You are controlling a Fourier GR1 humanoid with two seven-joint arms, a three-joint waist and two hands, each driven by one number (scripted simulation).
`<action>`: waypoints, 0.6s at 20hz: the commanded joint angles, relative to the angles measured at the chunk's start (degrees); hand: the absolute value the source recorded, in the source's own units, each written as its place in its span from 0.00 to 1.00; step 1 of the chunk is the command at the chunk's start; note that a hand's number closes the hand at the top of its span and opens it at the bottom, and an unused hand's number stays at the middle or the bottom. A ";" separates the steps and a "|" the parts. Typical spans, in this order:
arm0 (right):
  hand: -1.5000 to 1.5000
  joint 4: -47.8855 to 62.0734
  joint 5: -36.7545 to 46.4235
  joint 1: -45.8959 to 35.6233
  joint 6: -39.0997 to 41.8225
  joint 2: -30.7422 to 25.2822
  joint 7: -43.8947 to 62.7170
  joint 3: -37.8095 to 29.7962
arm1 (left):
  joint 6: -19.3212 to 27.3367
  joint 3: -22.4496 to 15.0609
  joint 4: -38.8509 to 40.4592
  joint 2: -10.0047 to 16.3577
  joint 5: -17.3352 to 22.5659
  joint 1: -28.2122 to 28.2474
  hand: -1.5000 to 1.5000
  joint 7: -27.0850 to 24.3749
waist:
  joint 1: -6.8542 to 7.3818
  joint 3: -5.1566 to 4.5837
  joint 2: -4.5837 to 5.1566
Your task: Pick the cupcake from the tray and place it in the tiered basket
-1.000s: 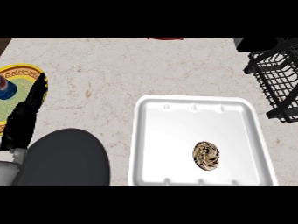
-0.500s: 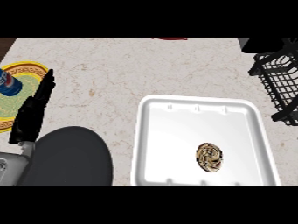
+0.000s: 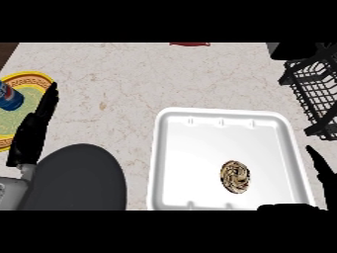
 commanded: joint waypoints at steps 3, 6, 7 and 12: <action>0.00 5.80 4.58 -5.45 2.00 6.30 13.80 4.67 | -0.05 -0.11 -1.75 -0.84 -0.18 1.25 0.50 0.25 | -0.24 0.07 -0.24; 0.00 5.22 6.74 -6.02 4.75 7.65 13.81 4.57 | -0.26 0.92 -1.20 -0.16 -0.41 2.61 0.50 -0.73 | -0.81 0.00 -0.31; 0.00 3.70 8.68 -4.47 5.40 7.99 13.81 5.71 | 0.36 1.29 -2.38 0.28 -0.59 1.31 0.50 2.00 | -1.20 -0.03 -0.47; 0.00 8.90 14.25 -7.21 7.63 12.49 13.81 5.69 | -0.17 1.01 -1.77 -0.67 -0.74 1.40 0.50 1.55 | -1.21 0.01 -0.26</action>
